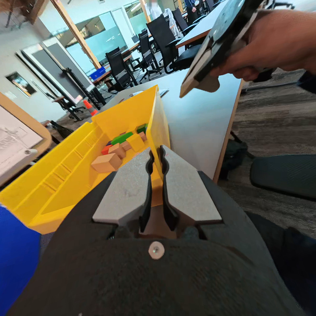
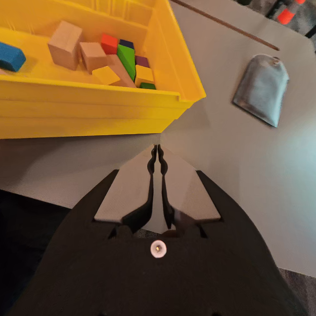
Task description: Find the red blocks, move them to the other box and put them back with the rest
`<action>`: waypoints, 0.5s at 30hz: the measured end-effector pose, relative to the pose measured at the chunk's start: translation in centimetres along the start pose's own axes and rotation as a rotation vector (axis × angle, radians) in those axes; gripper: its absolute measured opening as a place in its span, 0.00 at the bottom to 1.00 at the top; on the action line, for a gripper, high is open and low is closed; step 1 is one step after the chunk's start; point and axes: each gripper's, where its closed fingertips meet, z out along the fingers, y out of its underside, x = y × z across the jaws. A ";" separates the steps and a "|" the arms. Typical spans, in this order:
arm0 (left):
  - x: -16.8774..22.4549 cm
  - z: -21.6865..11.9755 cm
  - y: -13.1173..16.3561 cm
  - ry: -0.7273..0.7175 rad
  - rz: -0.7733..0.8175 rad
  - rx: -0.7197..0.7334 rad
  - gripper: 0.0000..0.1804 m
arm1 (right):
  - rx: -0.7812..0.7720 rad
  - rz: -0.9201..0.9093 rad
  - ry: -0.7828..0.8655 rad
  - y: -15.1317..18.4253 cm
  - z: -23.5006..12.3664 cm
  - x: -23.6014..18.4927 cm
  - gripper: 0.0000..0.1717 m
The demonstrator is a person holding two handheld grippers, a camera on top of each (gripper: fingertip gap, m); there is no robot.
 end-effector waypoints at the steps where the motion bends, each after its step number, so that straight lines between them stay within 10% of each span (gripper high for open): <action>1: 0.4 0.8 0.1 0.020 -0.040 -0.012 0.01 | 0.016 0.024 0.007 -0.5 -0.5 0.2 0.01; 8: 3.6 -0.5 -2.3 0.326 -0.323 -0.034 0.30 | 0.156 -0.006 -0.110 -4.8 -3.8 -5.8 0.15; 15: -12.5 -12.4 5.0 -0.111 -0.173 -0.253 0.30 | 0.152 -0.219 -0.450 -5.8 -5.6 -20.1 0.24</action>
